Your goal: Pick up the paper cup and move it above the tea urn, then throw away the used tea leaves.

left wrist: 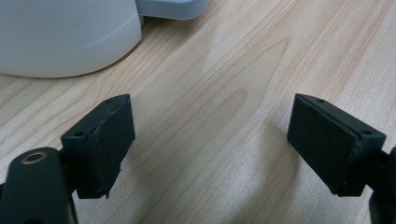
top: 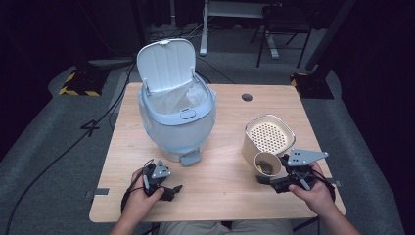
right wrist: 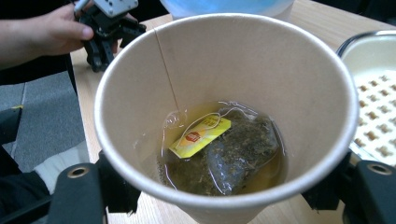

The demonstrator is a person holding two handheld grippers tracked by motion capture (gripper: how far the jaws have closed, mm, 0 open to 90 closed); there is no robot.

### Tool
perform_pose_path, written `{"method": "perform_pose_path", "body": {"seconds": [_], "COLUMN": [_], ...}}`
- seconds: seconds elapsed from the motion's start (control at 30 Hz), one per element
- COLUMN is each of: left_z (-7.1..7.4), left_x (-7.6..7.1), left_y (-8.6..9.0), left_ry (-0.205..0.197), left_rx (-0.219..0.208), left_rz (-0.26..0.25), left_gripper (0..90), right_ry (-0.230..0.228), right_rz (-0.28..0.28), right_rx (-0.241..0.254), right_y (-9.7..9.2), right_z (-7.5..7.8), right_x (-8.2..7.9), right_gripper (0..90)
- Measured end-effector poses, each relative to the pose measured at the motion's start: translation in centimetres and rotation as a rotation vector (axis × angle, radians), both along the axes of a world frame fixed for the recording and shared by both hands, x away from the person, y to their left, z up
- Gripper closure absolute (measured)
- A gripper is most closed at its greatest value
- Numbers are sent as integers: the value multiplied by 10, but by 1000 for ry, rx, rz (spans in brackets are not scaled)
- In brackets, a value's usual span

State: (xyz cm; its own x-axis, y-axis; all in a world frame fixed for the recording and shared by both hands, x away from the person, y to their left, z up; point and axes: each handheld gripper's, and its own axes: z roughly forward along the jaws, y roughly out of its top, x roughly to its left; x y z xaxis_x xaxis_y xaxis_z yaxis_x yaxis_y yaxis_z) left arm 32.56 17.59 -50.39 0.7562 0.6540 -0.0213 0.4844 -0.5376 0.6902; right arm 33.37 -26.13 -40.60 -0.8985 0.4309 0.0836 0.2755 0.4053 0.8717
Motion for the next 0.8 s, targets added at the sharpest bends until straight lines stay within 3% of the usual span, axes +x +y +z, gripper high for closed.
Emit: {"method": "perform_pose_path", "body": {"seconds": [0.43,0.47,0.7,0.8], "left_z": [0,0,0,0], "left_x": [0,0,0,0], "left_y": [0,0,0,0], "left_ry": [-1,-1,-3,-3], "left_rx": [0,1,1,2], "left_rz": [1,1,4,4], "left_gripper": [157,157,157,157], "right_ry": [-49,-70,-73,-88], "right_rz": [-39,-59,-87,-112], "right_rx": [-13,-20,-9,-7], "right_y": [-6,-9,-18,-23], "right_z": [37,46,61,70], "right_x": [21,26,46,62], "right_gripper": [292,292,292,292]}}
